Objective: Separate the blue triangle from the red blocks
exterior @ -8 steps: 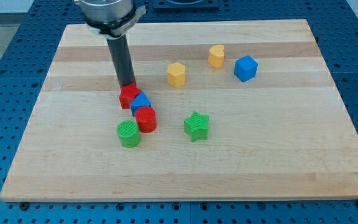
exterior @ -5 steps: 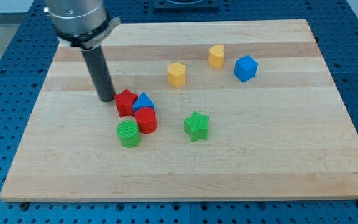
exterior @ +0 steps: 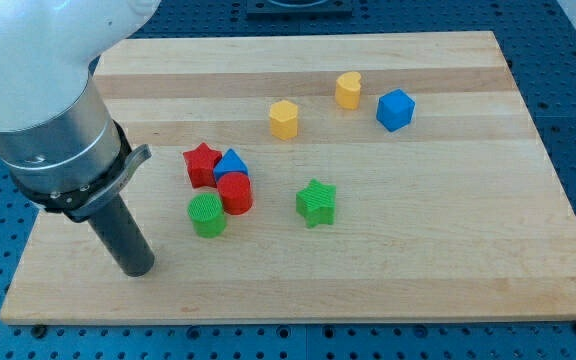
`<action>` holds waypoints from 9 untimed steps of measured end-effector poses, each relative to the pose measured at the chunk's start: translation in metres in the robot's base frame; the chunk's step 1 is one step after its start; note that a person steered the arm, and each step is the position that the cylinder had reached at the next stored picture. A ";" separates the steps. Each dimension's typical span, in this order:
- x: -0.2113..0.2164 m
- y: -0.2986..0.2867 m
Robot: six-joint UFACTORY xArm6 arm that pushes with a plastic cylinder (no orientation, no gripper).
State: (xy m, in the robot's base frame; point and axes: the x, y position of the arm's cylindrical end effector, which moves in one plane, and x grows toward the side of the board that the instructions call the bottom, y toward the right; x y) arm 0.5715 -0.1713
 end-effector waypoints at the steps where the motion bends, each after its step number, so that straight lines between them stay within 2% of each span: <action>1: 0.000 0.001; 2: -0.001 0.006; 3: -0.006 0.070; 4: -0.009 0.106; 7: -0.077 0.109; 9: -0.093 0.109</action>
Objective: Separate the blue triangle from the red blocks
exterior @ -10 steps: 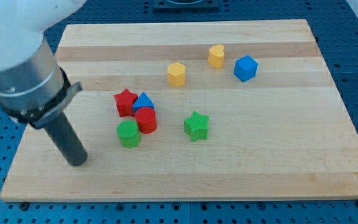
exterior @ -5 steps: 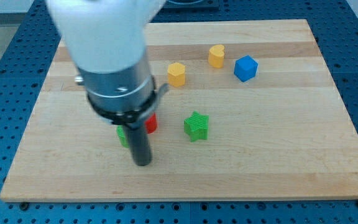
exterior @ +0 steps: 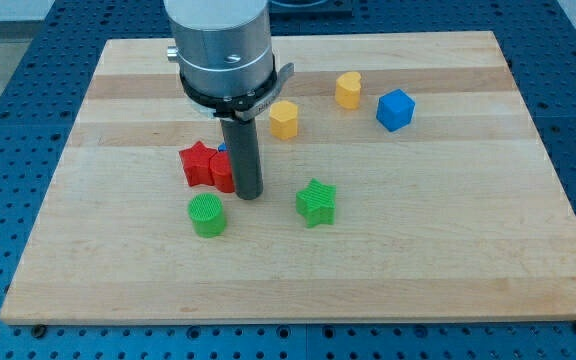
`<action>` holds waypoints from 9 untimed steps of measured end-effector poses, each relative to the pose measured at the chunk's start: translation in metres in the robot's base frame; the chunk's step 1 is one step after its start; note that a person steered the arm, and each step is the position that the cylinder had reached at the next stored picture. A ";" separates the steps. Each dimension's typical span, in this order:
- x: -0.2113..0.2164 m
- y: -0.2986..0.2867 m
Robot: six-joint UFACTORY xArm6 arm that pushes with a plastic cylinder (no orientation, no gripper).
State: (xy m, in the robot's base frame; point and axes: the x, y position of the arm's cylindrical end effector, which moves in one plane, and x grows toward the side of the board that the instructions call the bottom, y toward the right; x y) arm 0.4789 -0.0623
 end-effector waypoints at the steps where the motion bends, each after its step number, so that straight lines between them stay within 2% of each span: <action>1: -0.008 0.000; 7: -0.089 -0.017; 9: -0.092 -0.037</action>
